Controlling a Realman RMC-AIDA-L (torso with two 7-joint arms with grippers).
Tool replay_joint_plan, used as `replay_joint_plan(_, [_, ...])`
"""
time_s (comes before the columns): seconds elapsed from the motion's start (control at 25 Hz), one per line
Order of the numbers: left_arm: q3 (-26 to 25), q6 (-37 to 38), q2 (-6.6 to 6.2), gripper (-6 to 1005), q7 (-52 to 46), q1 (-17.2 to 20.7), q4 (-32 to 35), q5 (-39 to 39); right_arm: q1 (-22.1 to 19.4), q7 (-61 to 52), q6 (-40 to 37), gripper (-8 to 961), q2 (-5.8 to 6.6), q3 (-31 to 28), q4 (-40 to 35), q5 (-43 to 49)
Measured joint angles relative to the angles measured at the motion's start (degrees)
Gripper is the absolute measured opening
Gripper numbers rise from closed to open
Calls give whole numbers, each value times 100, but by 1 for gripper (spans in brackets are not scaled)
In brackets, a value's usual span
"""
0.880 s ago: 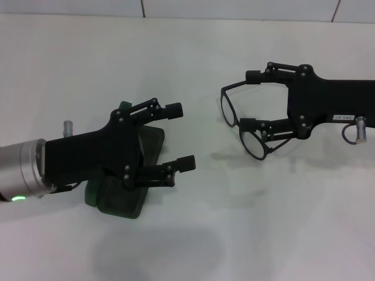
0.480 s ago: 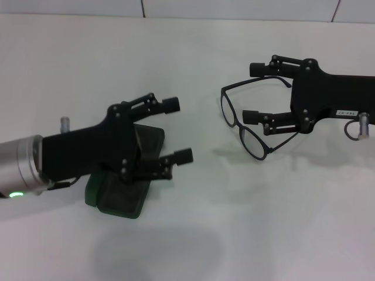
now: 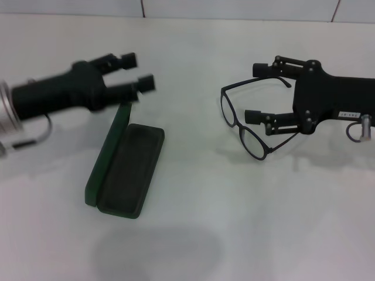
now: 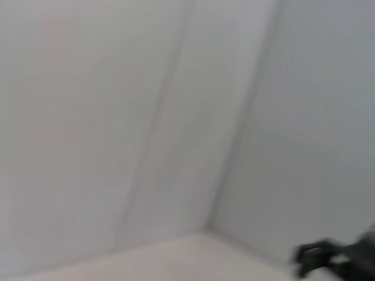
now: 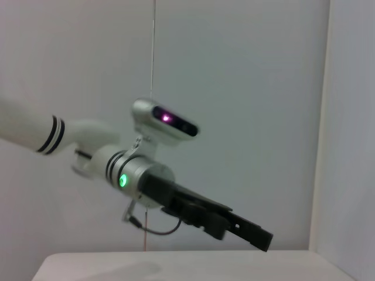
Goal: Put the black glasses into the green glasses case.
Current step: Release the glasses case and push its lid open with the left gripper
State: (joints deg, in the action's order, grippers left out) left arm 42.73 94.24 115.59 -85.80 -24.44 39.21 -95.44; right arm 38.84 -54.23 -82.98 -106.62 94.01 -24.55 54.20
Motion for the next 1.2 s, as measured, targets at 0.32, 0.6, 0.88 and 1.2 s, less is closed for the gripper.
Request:
replay_joint_plan(0.32, [147,-299,48,872,-3109,-32,2470,-2510,-43,50,3,853,-4,-79,-80,160])
replay_joint_plan(0.6, [1073,-115,129,872,-4632,75,3428,-3361,-29,34,32,849,-6,-90,-162,317])
replay_joint_plan(0.88, [1339,-166,402,871,-5022,39,3657,-4132,-23,15,36,845,-38,-352,-357,780])
replay_joint_plan(1.2, [1693,-508,410,870,-5307,36,3644,-4333,-55,19,0,841,-68,-542,-502,1076])
